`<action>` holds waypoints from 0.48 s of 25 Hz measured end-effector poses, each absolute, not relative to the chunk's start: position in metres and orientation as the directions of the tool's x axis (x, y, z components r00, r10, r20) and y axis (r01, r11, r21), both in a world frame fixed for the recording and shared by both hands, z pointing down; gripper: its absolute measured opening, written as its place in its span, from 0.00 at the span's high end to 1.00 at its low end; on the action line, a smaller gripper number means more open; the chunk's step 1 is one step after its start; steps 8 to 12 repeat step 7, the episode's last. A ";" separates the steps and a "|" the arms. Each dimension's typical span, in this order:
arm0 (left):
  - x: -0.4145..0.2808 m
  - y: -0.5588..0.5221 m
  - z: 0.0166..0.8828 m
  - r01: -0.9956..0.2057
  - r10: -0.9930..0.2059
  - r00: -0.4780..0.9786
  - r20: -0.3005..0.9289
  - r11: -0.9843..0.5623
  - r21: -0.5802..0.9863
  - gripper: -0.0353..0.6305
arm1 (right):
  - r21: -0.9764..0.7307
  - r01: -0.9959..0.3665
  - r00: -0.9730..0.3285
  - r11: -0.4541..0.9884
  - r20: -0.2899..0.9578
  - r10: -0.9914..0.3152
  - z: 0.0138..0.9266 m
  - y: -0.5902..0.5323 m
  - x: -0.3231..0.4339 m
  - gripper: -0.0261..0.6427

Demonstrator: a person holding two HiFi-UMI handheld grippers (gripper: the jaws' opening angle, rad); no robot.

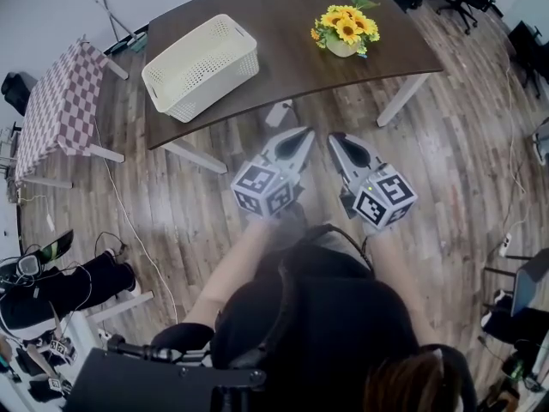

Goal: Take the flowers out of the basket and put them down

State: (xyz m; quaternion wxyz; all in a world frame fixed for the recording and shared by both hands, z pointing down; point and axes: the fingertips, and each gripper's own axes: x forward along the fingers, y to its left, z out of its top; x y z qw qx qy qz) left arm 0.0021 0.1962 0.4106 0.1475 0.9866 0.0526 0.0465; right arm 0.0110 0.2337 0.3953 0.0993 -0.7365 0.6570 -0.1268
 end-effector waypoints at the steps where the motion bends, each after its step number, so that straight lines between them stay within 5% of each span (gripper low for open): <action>1: 0.000 0.199 0.411 0.091 0.119 0.990 0.078 -0.951 0.297 0.95 | -0.312 -0.943 0.104 -0.116 0.053 -0.993 0.394 0.236 0.008 0.96; 12: -0.005 0.211 0.408 0.108 0.140 0.986 0.089 -0.949 0.297 0.95 | -0.322 -0.942 0.088 -0.095 0.035 -0.995 0.387 0.241 -0.001 0.96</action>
